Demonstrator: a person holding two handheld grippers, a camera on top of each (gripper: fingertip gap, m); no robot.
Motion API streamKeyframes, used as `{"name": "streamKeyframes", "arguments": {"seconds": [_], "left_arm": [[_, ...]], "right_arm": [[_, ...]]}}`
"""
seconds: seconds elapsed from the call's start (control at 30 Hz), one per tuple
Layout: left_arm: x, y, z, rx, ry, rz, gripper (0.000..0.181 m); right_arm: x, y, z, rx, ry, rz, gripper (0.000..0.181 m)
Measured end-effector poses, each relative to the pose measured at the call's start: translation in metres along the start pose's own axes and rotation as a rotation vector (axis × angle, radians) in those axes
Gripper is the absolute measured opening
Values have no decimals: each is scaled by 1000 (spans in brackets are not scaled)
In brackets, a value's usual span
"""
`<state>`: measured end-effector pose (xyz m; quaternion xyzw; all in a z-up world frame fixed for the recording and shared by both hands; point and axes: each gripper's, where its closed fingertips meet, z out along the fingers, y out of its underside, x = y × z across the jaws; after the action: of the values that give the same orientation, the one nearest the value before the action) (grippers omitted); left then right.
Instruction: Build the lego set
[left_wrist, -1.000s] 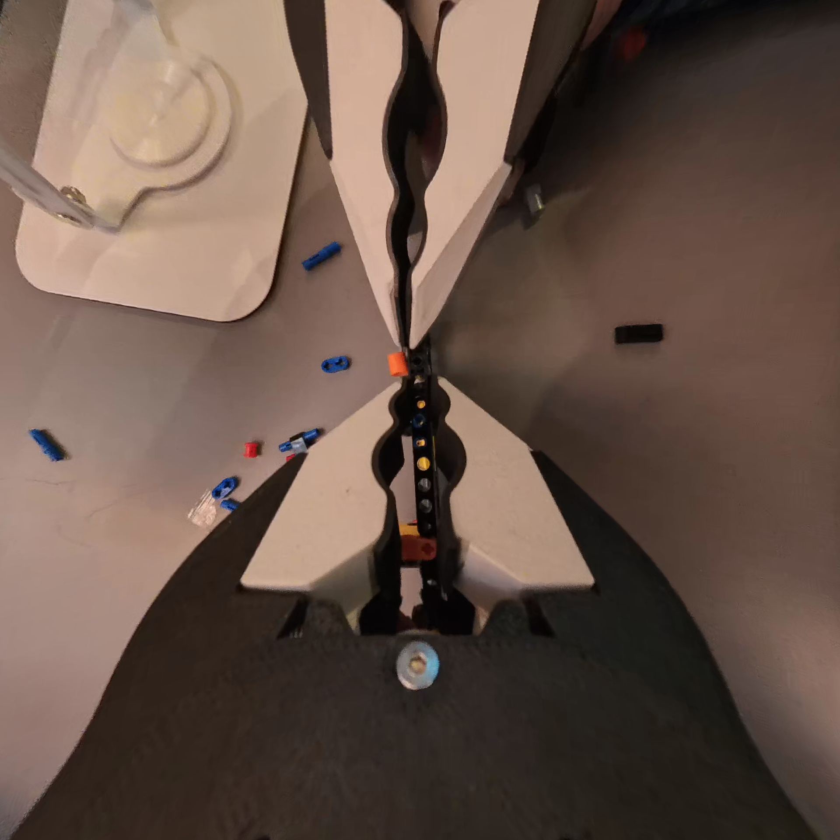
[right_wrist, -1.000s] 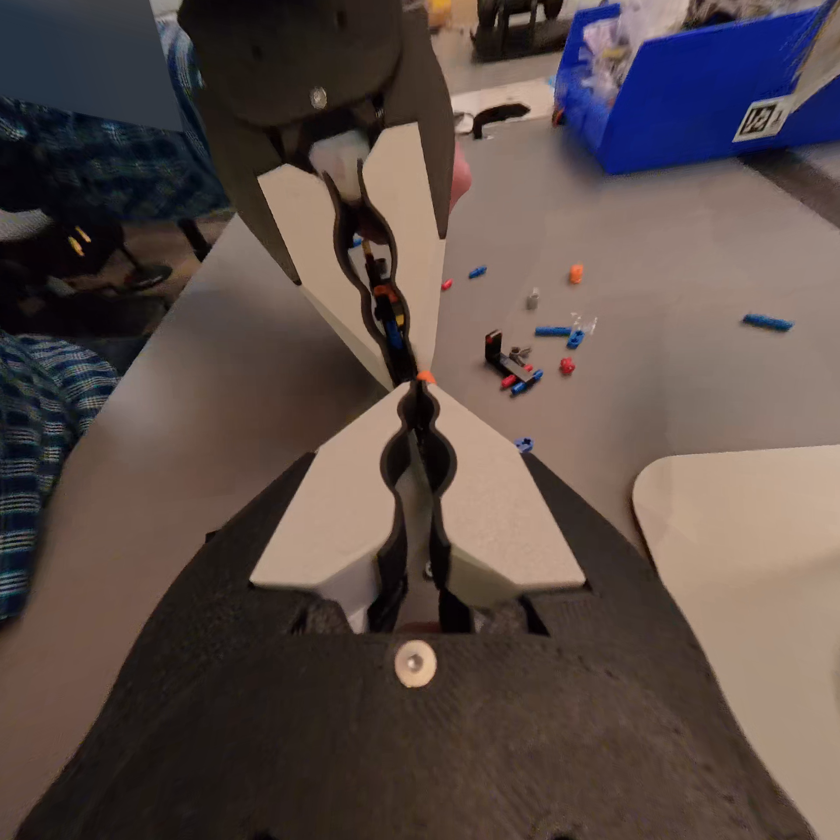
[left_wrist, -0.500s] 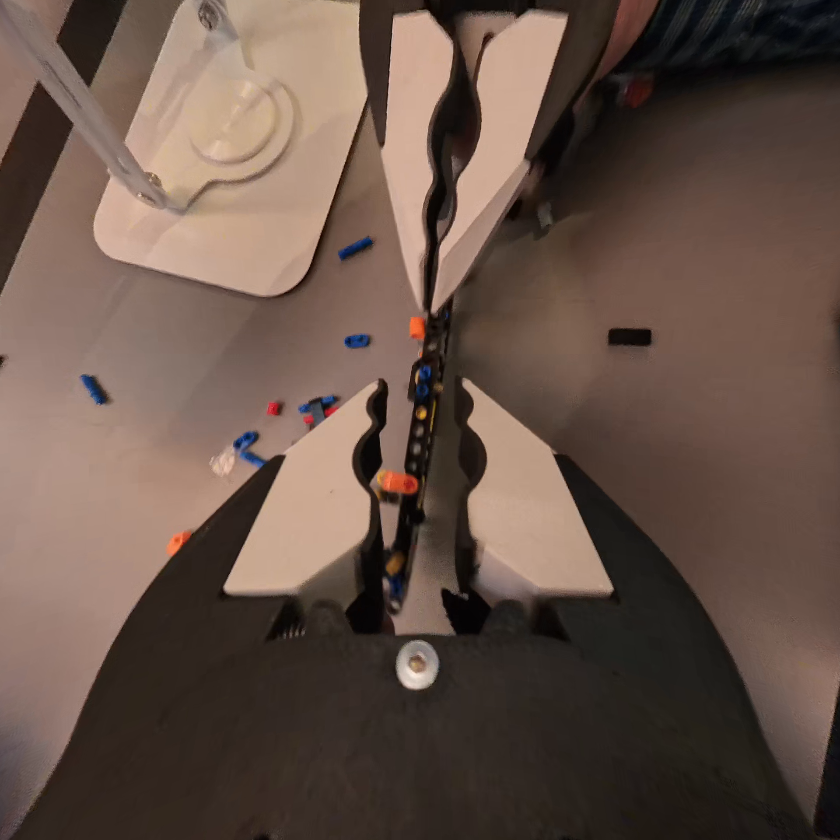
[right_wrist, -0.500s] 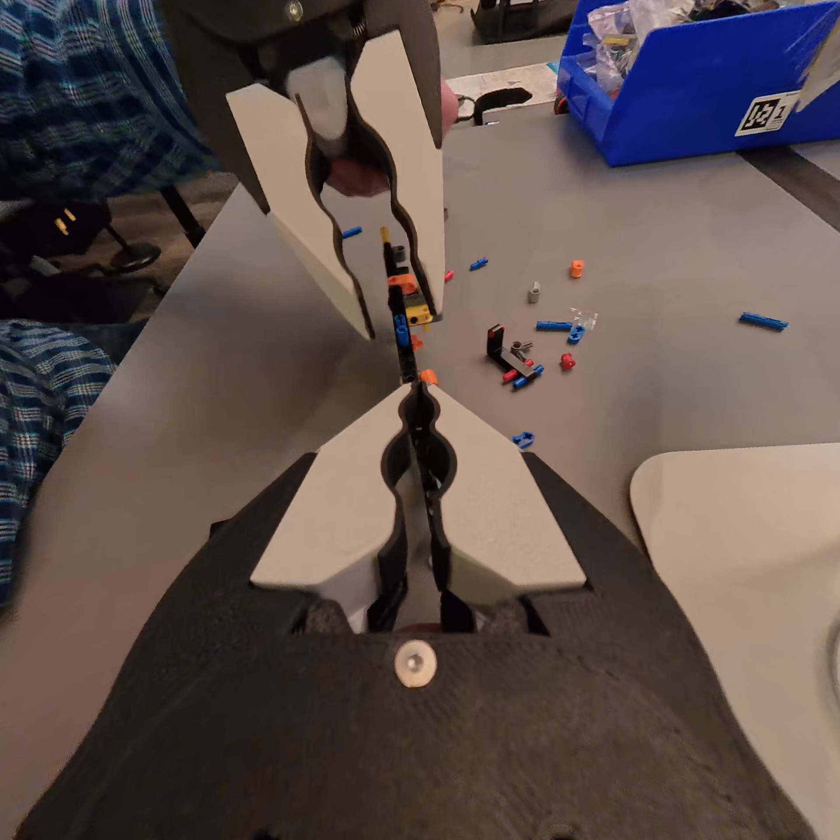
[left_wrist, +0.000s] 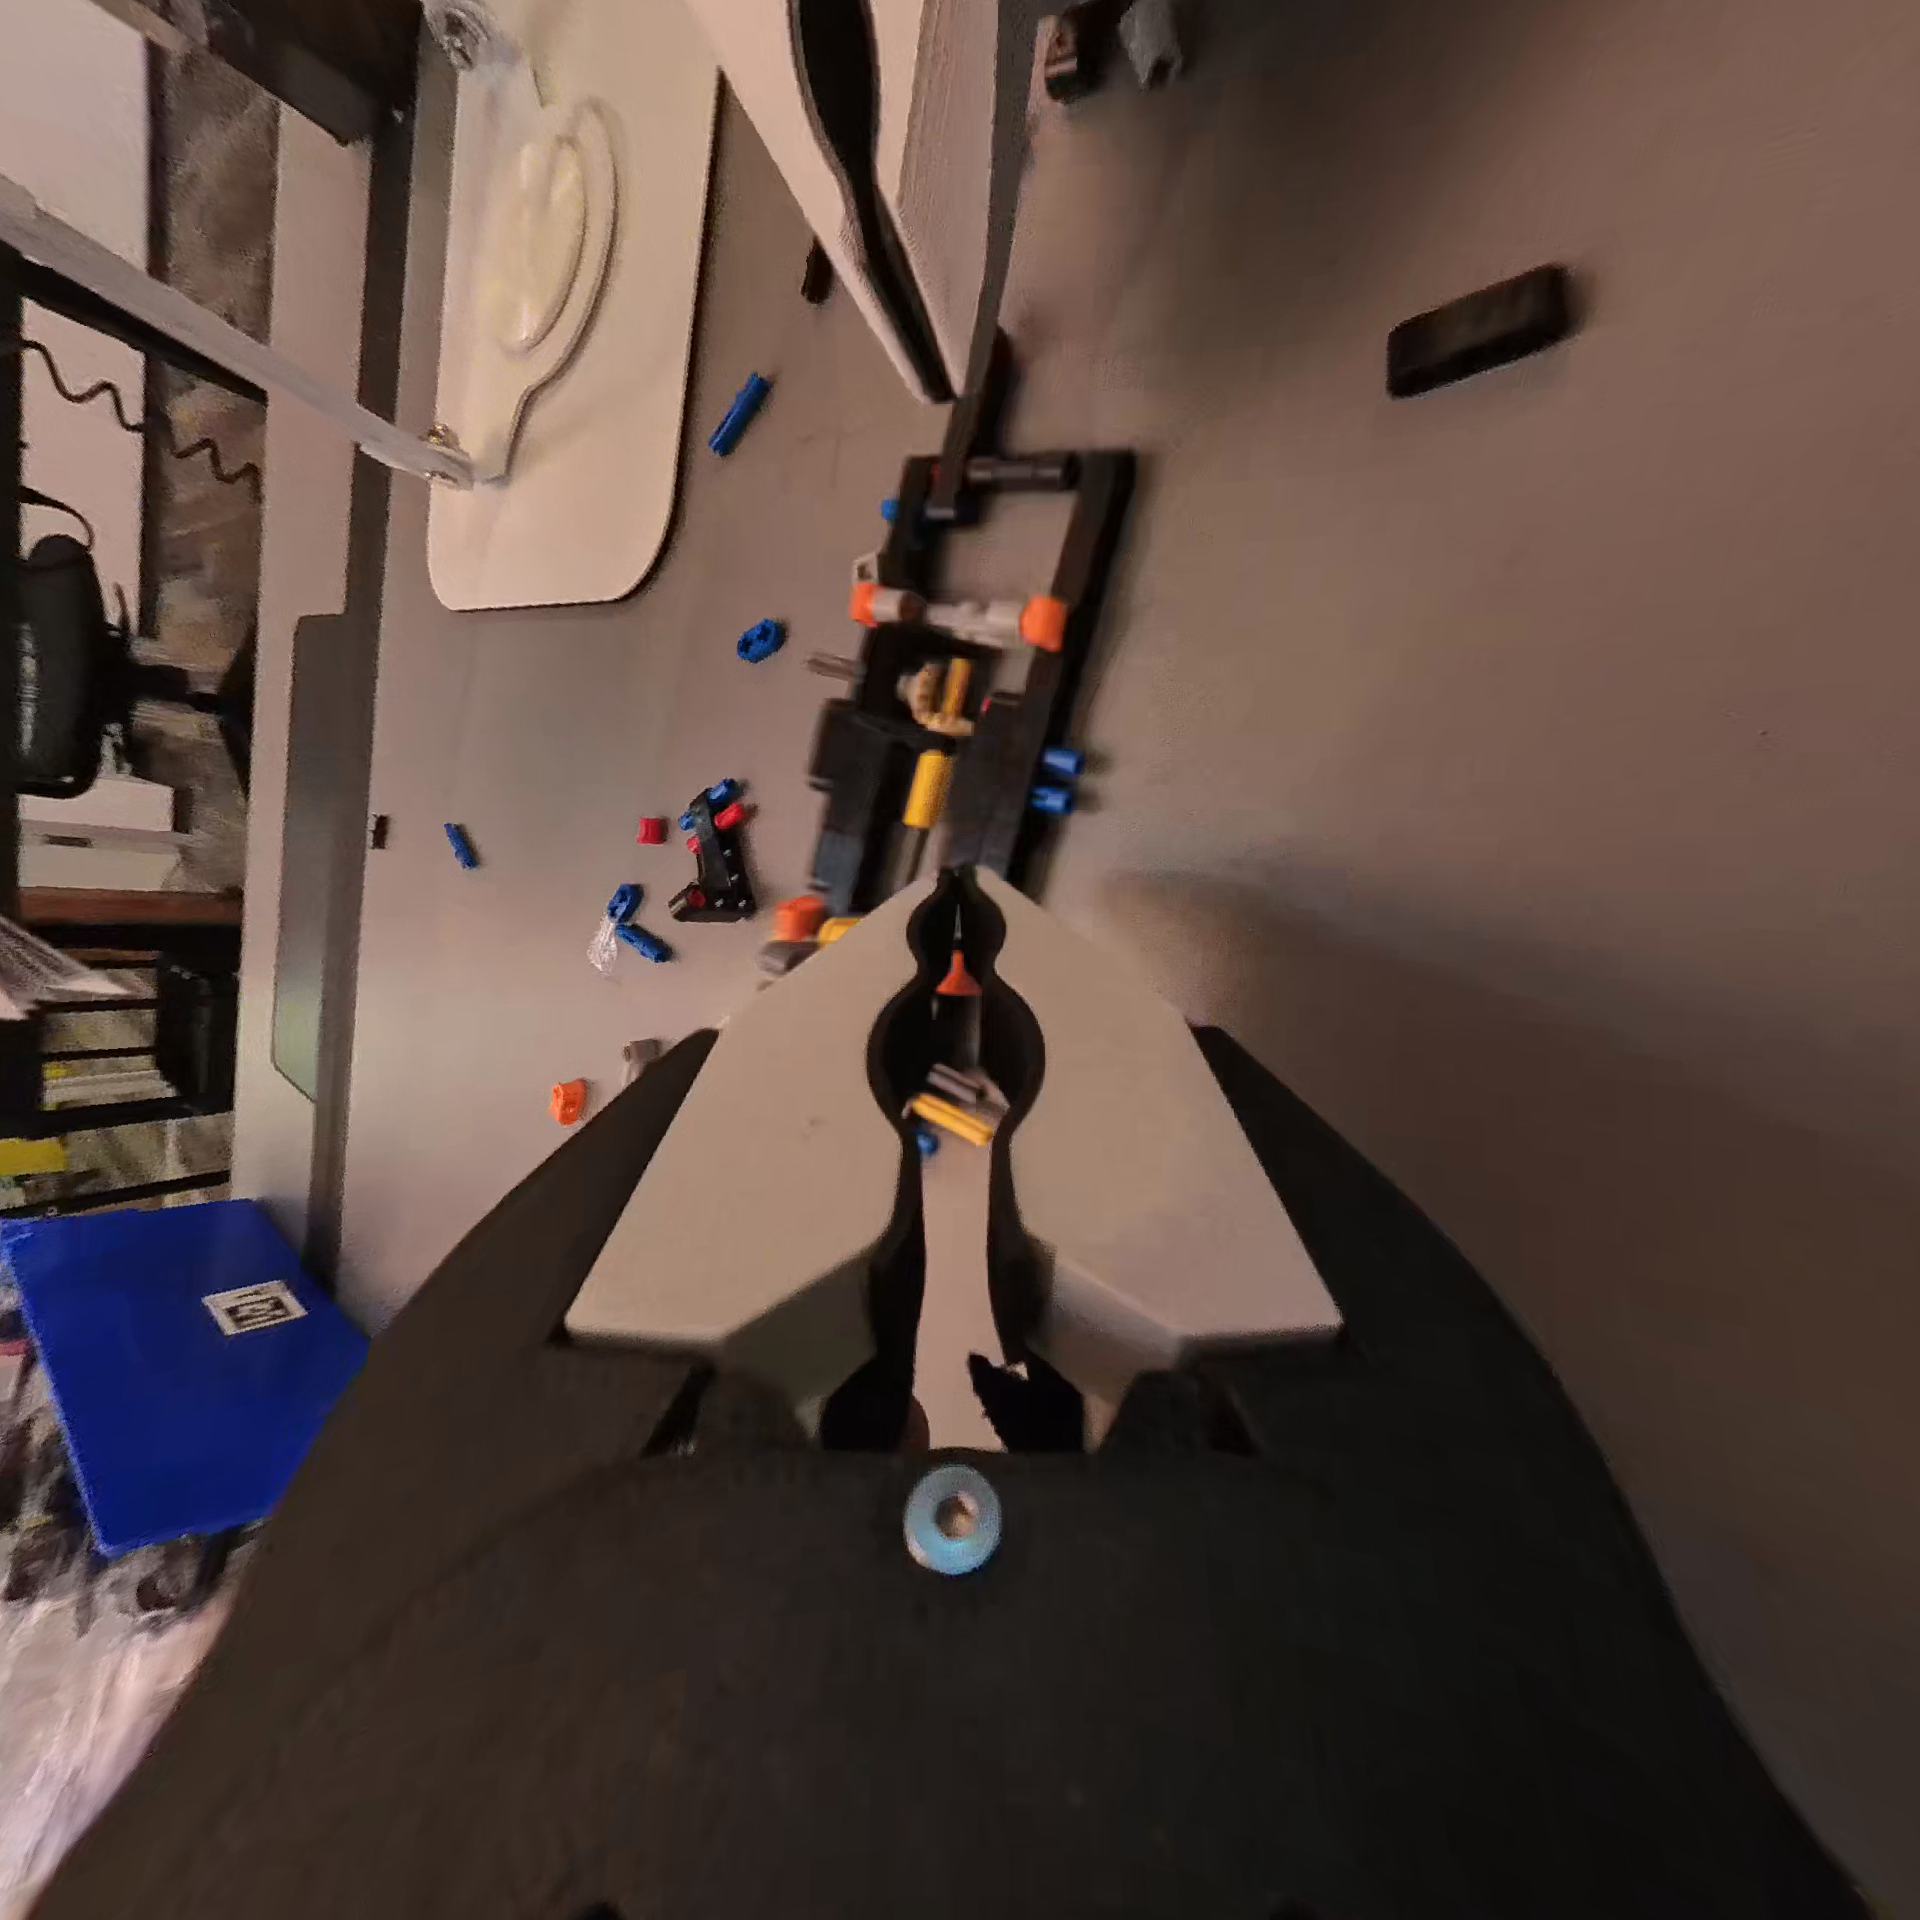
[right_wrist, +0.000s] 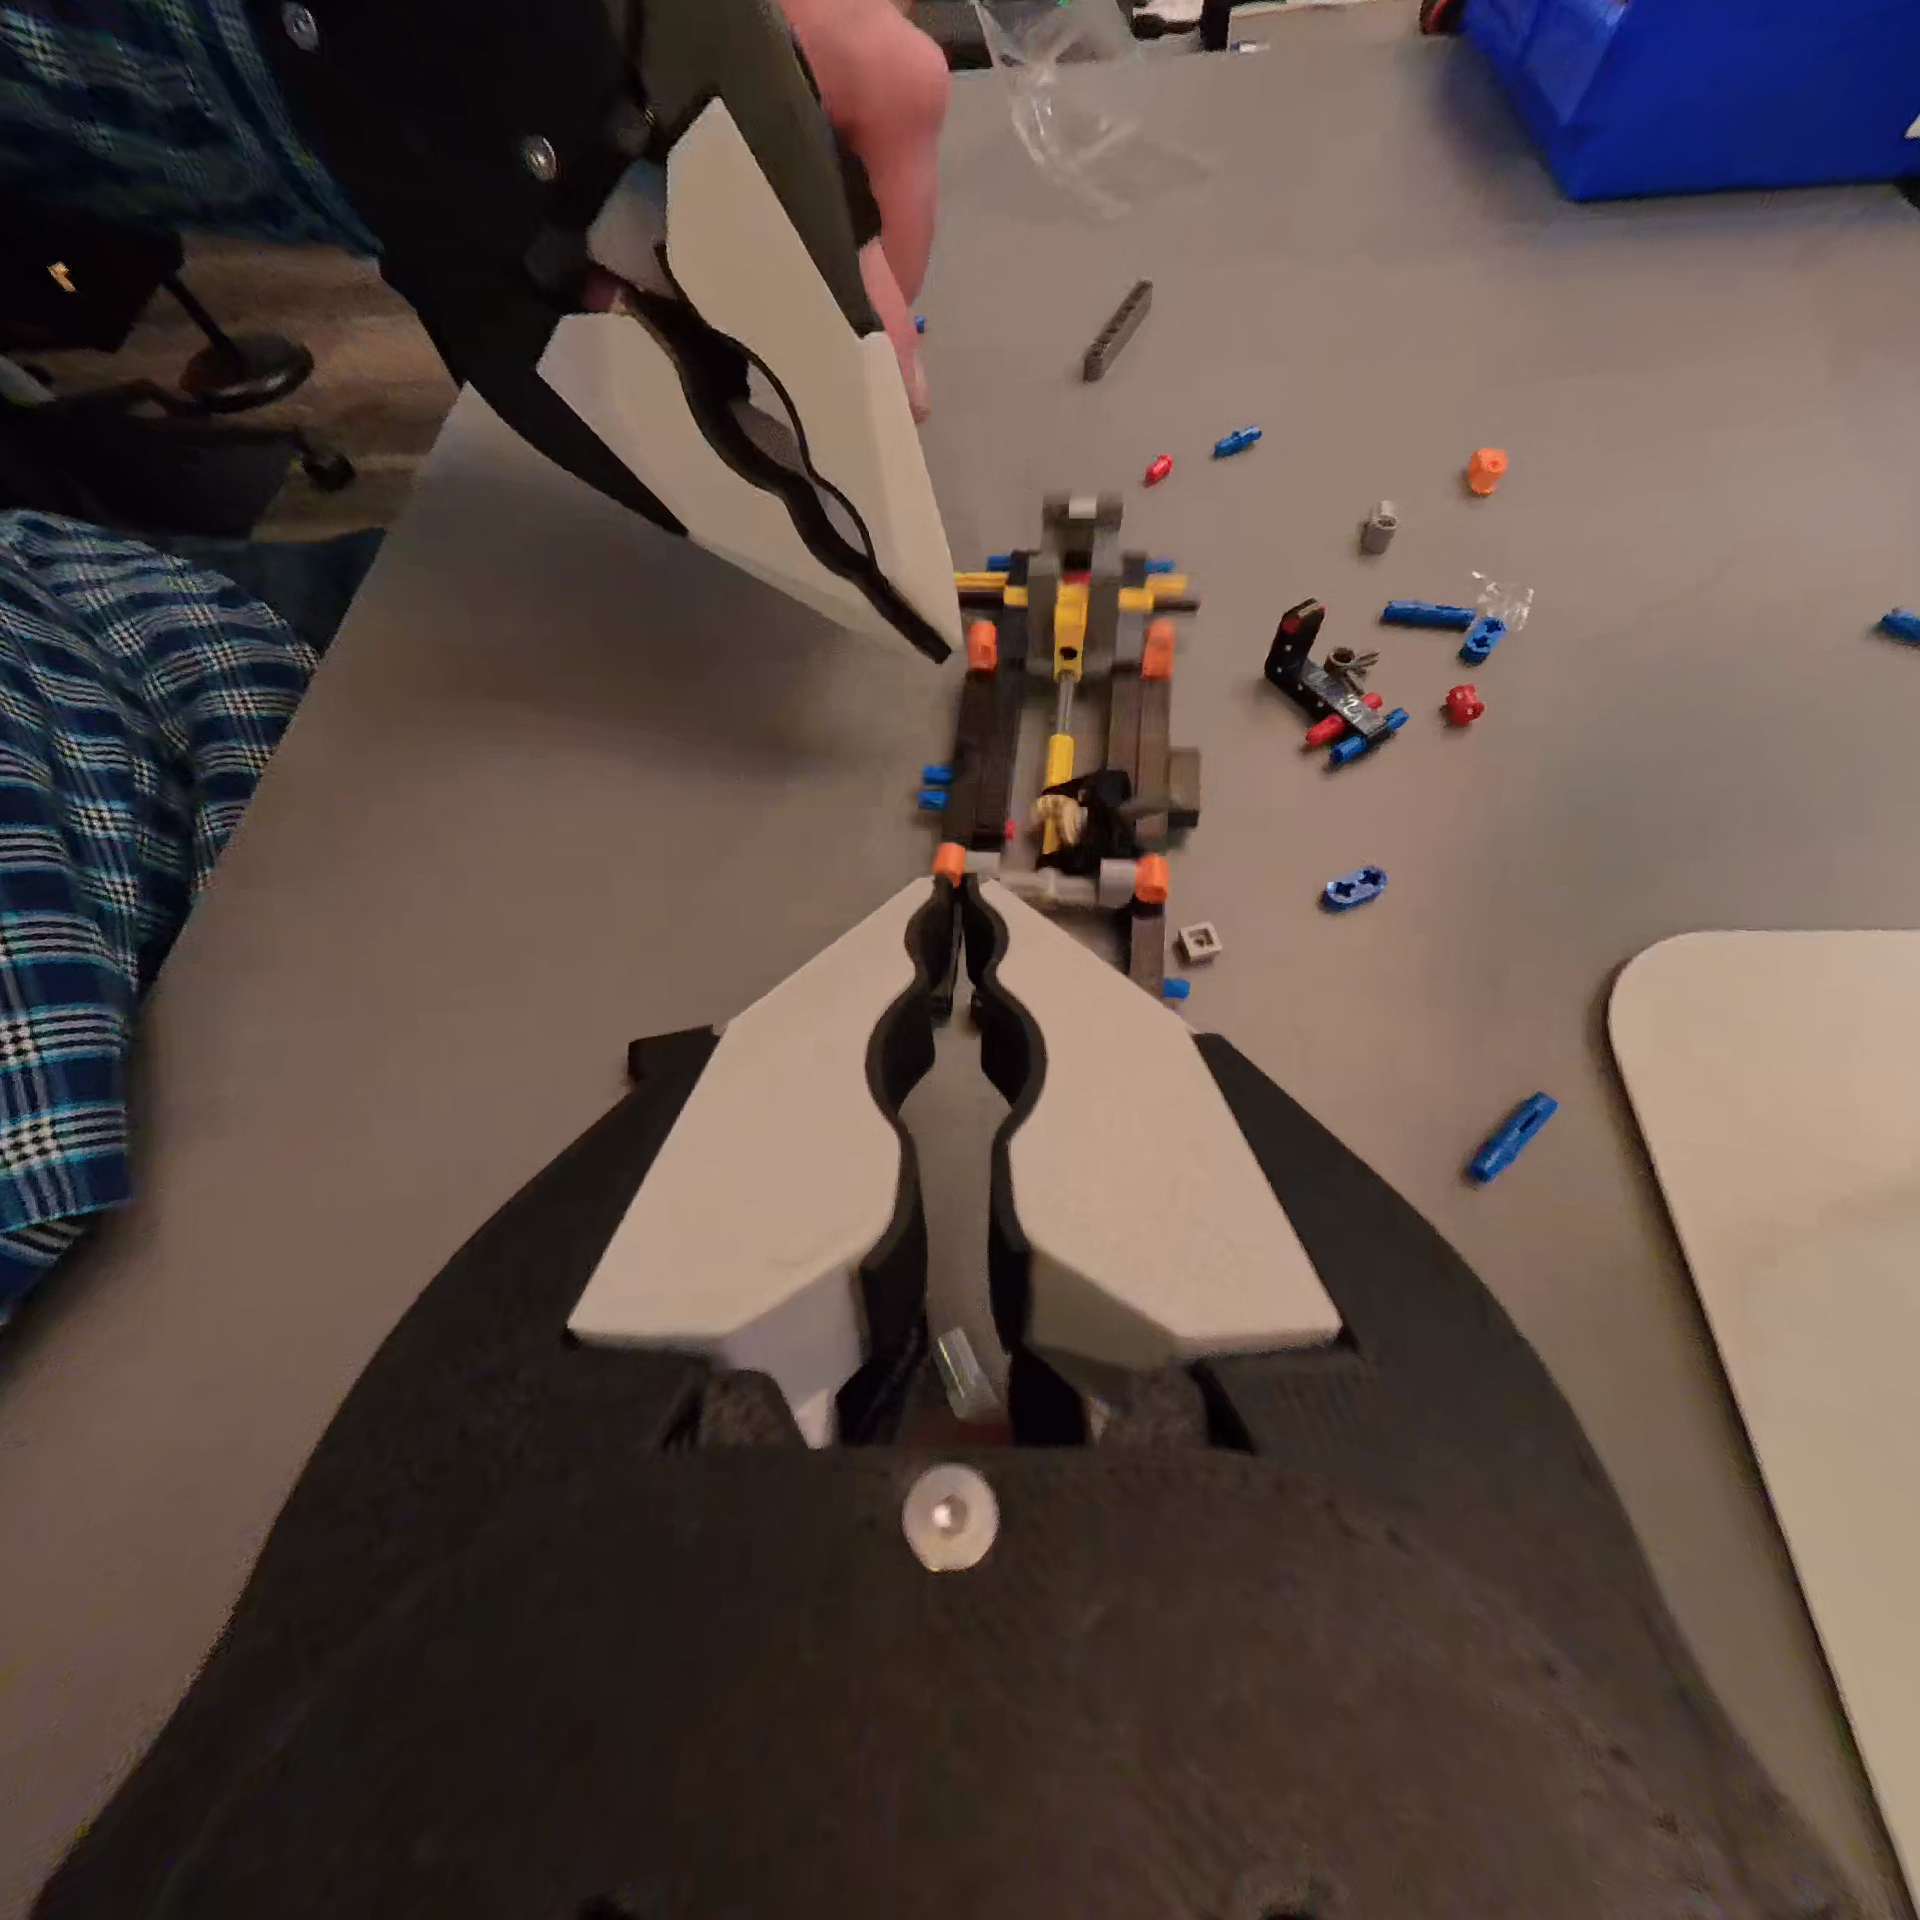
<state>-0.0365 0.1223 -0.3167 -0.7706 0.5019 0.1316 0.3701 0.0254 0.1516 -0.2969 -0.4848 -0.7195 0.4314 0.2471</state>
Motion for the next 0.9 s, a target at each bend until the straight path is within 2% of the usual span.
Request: {"name": "streamKeyframes", "arguments": {"seconds": [0.03, 0.1, 0.2, 0.27, 0.37, 0.43, 0.53, 0.6, 0.73, 0.77, 0.9], "left_arm": [[2, -2, -1, 11, 9, -20, 0], [3, -3, -3, 22, 7, -39, 7], [-6, -4, -13, 80, 10, -116, 18], [-22, 9, -15, 64, -1, -193, 28], [-31, 35, -7, 1, 70, -343, 54], [-29, 48, 1, -25, 127, -437, 64], [-19, 53, 9, -28, 215, -546, 74], [-17, 52, 10, -23, 214, -559, 62], [-10, 51, 5, -45, 216, -573, 57], [-7, 50, 2, -48, 221, -577, 50], [14, 39, -9, -36, 268, -550, 53]], "right_arm": [[-1, 1, -1, -8, 2, -2, 0], [0, 5, -2, -48, 33, -18, 6], [6, 11, -4, -121, 107, -45, 31], [12, 13, -4, -163, 165, -63, 49], [19, 24, 1, -240, 218, -41, 72], [17, 28, 8, -263, 214, -19, 71], [17, 36, 17, -325, 222, -28, 67], [19, 38, 22, -323, 206, 6, 62], [22, 38, 20, -333, 190, -19, 58], [22, 39, 18, -337, 174, -19, 56], [20, 43, 11, -354, 118, -58, 58]]}}
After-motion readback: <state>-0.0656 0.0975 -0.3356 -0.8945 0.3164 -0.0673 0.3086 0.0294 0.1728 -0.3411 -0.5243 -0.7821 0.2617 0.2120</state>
